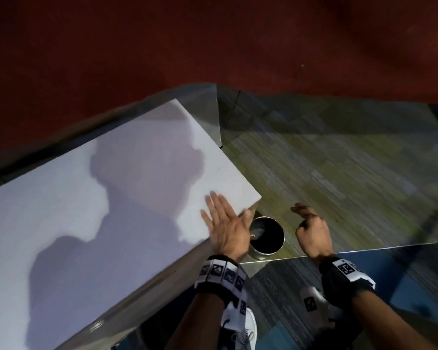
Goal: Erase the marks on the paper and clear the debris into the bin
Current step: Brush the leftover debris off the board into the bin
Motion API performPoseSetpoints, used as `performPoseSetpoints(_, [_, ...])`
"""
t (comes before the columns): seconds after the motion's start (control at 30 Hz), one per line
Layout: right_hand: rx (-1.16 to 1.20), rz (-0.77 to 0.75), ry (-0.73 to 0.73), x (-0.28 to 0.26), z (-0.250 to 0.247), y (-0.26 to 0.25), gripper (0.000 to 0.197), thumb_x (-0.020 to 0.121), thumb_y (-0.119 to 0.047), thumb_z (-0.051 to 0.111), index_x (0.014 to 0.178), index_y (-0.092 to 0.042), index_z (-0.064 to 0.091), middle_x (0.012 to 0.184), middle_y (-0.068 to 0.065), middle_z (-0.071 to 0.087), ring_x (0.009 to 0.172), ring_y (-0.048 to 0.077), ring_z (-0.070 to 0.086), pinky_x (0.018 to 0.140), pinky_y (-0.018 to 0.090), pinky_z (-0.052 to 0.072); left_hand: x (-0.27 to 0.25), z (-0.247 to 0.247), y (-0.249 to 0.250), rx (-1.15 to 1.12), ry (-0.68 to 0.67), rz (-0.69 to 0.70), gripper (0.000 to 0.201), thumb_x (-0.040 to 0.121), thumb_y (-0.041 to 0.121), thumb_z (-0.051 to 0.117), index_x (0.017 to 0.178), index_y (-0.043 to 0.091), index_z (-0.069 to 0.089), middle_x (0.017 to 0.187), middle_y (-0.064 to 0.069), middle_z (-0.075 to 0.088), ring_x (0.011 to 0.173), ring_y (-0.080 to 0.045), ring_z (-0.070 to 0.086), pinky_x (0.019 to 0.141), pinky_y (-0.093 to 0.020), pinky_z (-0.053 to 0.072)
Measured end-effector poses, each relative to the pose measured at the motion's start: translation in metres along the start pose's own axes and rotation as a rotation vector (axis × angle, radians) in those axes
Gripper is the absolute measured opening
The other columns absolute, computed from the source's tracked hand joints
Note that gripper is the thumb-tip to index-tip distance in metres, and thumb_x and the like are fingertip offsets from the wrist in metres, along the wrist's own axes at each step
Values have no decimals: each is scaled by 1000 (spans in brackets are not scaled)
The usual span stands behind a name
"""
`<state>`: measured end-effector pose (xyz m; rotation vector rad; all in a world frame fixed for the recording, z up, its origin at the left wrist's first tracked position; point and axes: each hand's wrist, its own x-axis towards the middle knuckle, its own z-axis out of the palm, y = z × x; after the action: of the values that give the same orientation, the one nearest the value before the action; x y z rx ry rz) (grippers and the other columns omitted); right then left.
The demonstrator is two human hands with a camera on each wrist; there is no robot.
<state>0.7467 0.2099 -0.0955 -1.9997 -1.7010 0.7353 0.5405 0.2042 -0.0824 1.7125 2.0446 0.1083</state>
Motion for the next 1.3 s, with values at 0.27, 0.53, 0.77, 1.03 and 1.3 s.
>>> performPoseSetpoints(0.27, [16,2,-42,-5,11,0,56,71,13,47,118,-9,68,137,2,57,123,24,55,102,22,34,12,-13,28,13,-27,300,74,108,53,15,161,10,-14,166,-5,-30,151,-19,-34,123,-50,-20])
performPoseSetpoints(0.53, [6,10,-78,-9,17,8,56,71,13,48,118,-10,68,135,4,59,120,28,58,104,31,40,1,-17,8,-37,-110,510,92,92,70,-6,165,19,15,173,-1,-1,152,-9,-23,125,-45,-16])
performPoseSetpoints(0.77, [5,26,-82,-11,6,13,56,72,14,46,115,-14,69,136,0,57,123,25,56,106,28,37,76,-58,-67,-50,109,-285,79,109,49,27,160,-3,-3,170,-21,-7,157,-35,-9,123,-61,1])
performPoseSetpoints(1.03, [0,2,-48,-3,2,9,56,71,14,46,115,-12,70,136,2,58,123,25,56,102,21,33,38,-27,37,210,-251,672,67,109,53,15,165,18,7,171,2,-13,154,-14,-22,124,-54,-13])
performPoseSetpoints(1.3, [16,27,-39,-9,-2,15,55,72,14,46,114,-12,70,135,1,58,121,24,57,101,20,33,96,-58,-62,-20,127,-231,104,88,69,1,159,-7,4,167,-31,2,156,-43,2,122,-63,6])
